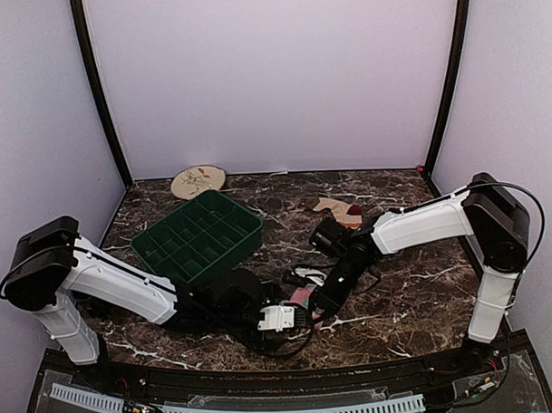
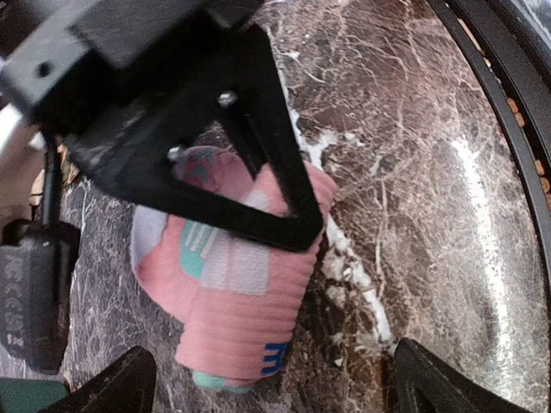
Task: Roll the socks
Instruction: Roll the sock at the center of the board.
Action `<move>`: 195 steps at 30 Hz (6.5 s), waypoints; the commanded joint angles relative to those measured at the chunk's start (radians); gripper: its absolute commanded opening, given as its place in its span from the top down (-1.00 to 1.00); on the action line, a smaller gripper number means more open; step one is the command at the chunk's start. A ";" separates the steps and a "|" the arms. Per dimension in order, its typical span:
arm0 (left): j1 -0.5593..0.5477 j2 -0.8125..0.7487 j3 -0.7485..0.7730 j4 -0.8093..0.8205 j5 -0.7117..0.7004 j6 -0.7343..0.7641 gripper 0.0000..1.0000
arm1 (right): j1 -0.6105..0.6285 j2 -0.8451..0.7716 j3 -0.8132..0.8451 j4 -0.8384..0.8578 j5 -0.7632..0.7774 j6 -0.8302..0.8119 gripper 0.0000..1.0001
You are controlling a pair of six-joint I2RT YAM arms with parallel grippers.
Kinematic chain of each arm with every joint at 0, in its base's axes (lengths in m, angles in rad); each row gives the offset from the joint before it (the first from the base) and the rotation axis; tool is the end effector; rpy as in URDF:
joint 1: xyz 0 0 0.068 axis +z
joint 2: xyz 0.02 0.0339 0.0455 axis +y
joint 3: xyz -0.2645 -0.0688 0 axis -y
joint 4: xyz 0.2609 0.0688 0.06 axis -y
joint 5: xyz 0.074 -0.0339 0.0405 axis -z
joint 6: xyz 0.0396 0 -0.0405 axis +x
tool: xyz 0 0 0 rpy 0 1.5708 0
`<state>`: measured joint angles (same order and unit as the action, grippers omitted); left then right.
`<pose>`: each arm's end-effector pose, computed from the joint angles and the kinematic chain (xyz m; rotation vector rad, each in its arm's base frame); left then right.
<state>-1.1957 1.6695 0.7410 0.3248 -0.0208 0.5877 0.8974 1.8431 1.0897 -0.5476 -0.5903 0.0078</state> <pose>0.1268 -0.3197 0.1393 1.6986 1.3865 -0.3229 0.2016 0.2881 0.1305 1.3834 -2.6185 -0.9847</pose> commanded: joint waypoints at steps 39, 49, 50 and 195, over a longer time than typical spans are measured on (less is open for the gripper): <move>-0.082 0.192 0.187 -0.150 -0.176 0.283 0.52 | -0.032 -0.001 -0.019 -0.052 -0.083 0.026 0.33; -0.041 0.228 0.364 -0.483 -0.002 0.214 0.68 | -0.034 -0.069 -0.060 -0.005 -0.027 0.085 0.08; -0.035 0.231 0.383 -0.520 0.023 0.208 0.68 | -0.034 -0.075 -0.064 0.000 -0.019 0.092 0.07; 0.349 0.197 0.470 -0.754 0.333 -0.421 -0.09 | 0.449 -0.155 -0.276 0.419 0.891 0.153 0.99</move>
<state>-0.8726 1.9720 1.2934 -0.5430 0.4858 0.2157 1.3582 1.6787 0.7967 -0.0715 0.3592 0.1112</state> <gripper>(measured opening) 0.548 0.125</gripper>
